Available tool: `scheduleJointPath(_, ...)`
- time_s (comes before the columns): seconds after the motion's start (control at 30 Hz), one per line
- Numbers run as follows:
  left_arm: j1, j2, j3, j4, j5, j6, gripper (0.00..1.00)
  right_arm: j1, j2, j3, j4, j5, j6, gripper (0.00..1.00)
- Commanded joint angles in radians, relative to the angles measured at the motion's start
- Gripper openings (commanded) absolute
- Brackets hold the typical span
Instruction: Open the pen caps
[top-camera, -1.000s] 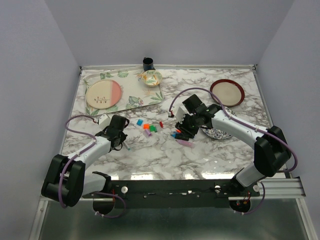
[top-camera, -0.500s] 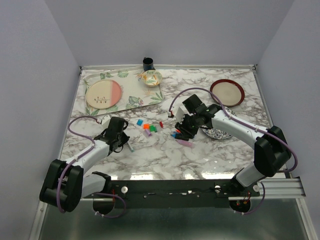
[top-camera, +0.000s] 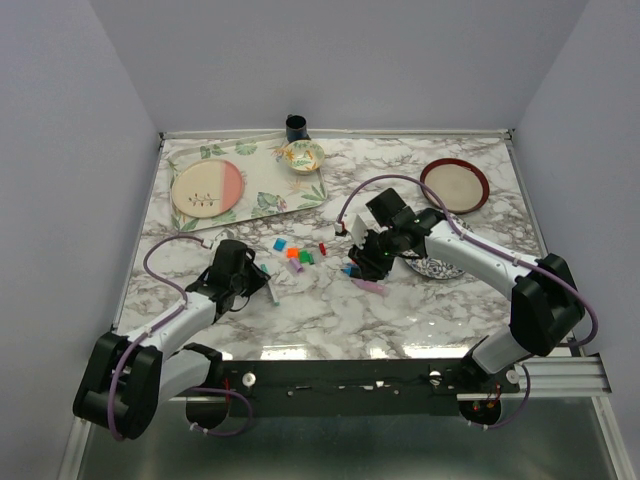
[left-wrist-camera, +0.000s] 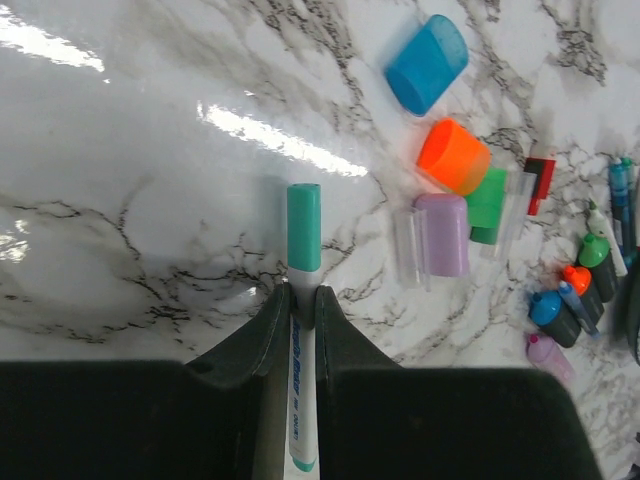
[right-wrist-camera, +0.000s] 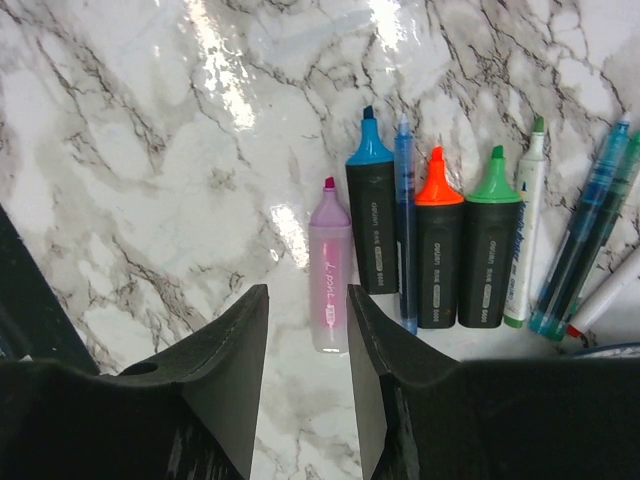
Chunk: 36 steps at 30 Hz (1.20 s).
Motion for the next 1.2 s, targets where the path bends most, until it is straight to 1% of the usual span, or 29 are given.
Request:
scheduleJointPath(0.0,-0.017,-0.042,-0.06,0.21,0.146,-0.021,0.0,-0.003,-0.01,0.008,-0.03,-0.164,0.003,0.45)
scheduleJointPath(0.03,-0.022,-0.047,-0.077,0.309,0.166,-0.036,0.0,-0.003,-0.004,0.014,-0.033,-0.187,0.011,0.45)
scheduleJointPath(0.1,-0.04,-0.048,-0.114,0.391,0.188,-0.081,0.0,-0.003,0.002,0.02,-0.033,-0.268,0.022,0.45)
scheduleJointPath(0.13,-0.051,-0.045,-0.122,0.457,0.195,-0.091,0.0,-0.003,0.008,0.029,-0.03,-0.299,0.039,0.45)
scheduleJointPath(0.17,-0.06,-0.045,-0.131,0.492,0.192,-0.12,0.0,-0.003,0.014,0.036,-0.03,-0.366,0.048,0.45)
scheduleJointPath(0.2,-0.092,-0.045,-0.143,0.526,0.189,-0.131,0.0,-0.005,0.019,0.042,-0.028,-0.404,0.062,0.46)
scheduleJointPath(0.23,-0.109,-0.039,-0.145,0.587,0.174,-0.145,0.0,-0.005,0.028,0.049,-0.024,-0.446,0.092,0.46)
scheduleJointPath(0.27,-0.132,-0.036,-0.145,0.612,0.16,-0.156,0.0,-0.006,0.048,0.063,-0.019,-0.531,0.108,0.46)
scheduleJointPath(0.3,-0.175,-0.028,-0.143,0.638,0.145,-0.177,0.0,-0.006,0.059,0.068,-0.016,-0.569,0.121,0.46)
scheduleJointPath(0.37,-0.22,-0.007,-0.143,0.723,0.096,-0.199,0.0,-0.006,0.088,0.068,0.007,-0.642,0.163,0.48)
scheduleJointPath(0.43,-0.27,0.025,-0.146,0.814,0.067,-0.236,0.0,-0.006,0.1,0.053,0.047,-0.662,0.203,0.51)
scheduleJointPath(0.47,-0.286,0.036,-0.146,0.841,0.036,-0.246,0.0,-0.008,0.106,0.046,0.056,-0.69,0.215,0.52)
scheduleJointPath(0.53,-0.327,0.071,-0.136,0.891,0.019,-0.26,0.0,-0.014,0.117,0.036,0.09,-0.712,0.259,0.54)
scheduleJointPath(0.7,-0.401,0.142,-0.093,0.942,-0.061,-0.27,0.0,-0.075,0.144,0.017,0.159,-0.799,0.368,0.6)
scheduleJointPath(0.77,-0.427,0.165,-0.085,0.957,-0.078,-0.27,0.0,-0.1,0.155,-0.007,0.217,-0.811,0.437,0.64)
scheduleJointPath(0.97,-0.468,0.19,-0.059,0.967,-0.13,-0.266,0.0,-0.124,0.161,-0.033,0.272,-0.741,0.533,0.65)
scheduleJointPath(1.1,-0.494,0.193,-0.03,0.936,-0.173,-0.256,0.0,-0.123,0.172,-0.041,0.289,-0.744,0.566,0.65)
scheduleJointPath(1.17,-0.516,0.194,-0.024,0.925,-0.203,-0.253,0.0,-0.123,0.174,-0.044,0.3,-0.742,0.583,0.63)
